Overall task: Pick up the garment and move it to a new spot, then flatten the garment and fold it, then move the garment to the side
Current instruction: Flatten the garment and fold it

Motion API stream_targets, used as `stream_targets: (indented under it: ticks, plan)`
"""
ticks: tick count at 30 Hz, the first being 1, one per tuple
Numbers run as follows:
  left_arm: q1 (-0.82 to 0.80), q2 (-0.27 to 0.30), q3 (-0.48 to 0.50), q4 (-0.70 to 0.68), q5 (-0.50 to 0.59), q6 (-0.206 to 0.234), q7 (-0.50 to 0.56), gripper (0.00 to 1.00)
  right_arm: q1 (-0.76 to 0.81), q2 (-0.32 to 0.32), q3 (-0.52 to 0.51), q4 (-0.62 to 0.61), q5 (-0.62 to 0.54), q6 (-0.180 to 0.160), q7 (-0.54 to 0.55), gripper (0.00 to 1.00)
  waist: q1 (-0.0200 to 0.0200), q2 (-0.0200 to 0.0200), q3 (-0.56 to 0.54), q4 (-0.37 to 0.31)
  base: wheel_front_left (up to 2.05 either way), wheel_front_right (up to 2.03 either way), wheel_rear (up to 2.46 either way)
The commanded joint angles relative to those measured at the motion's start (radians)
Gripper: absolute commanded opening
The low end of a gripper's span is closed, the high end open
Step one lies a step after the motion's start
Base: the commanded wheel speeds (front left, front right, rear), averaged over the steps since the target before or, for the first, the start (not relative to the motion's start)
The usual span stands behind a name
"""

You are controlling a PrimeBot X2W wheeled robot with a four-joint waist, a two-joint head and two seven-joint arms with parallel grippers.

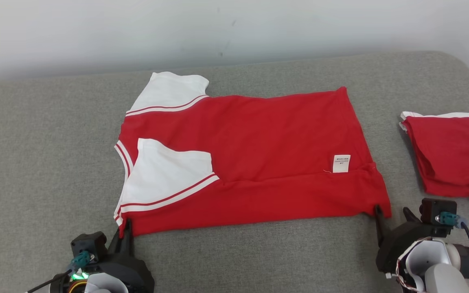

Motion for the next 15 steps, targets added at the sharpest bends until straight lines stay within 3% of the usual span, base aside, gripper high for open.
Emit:
stream_targets:
  ticks: [1,7,13,14,15]
  plan:
    - [0.032,-0.020,-0.018,0.028,0.004,-0.006,0.016,0.00,-0.020,0.000,0.002,0.006,-0.004,-0.002,-0.010,1.00,0.0000,0.0001,0.011,0.011,0.00,0.00,0.00]
    - [0.027,-0.023,-0.023,0.028,-0.003,-0.009,0.009,0.00,-0.052,0.001,0.004,0.039,-0.038,-0.002,-0.014,1.00,0.0000,0.0001,0.020,0.015,0.00,0.00,0.00]
    - [0.015,-0.025,-0.035,0.032,-0.007,-0.012,0.003,0.00,-0.096,0.002,0.000,0.160,-0.076,-0.002,0.016,1.00,0.0000,0.0001,0.025,0.025,0.00,0.00,0.00]
    - [0.014,-0.025,-0.038,0.032,-0.006,-0.013,0.002,0.00,-0.101,0.003,-0.002,0.181,-0.078,-0.002,0.018,0.88,0.0000,0.0001,0.025,0.028,0.00,0.00,0.00]
    - [0.013,-0.025,-0.040,0.033,-0.007,-0.014,0.001,0.00,-0.103,0.003,0.002,0.198,-0.084,-0.002,0.017,0.11,0.0000,0.0001,0.023,0.031,0.00,0.00,0.00]
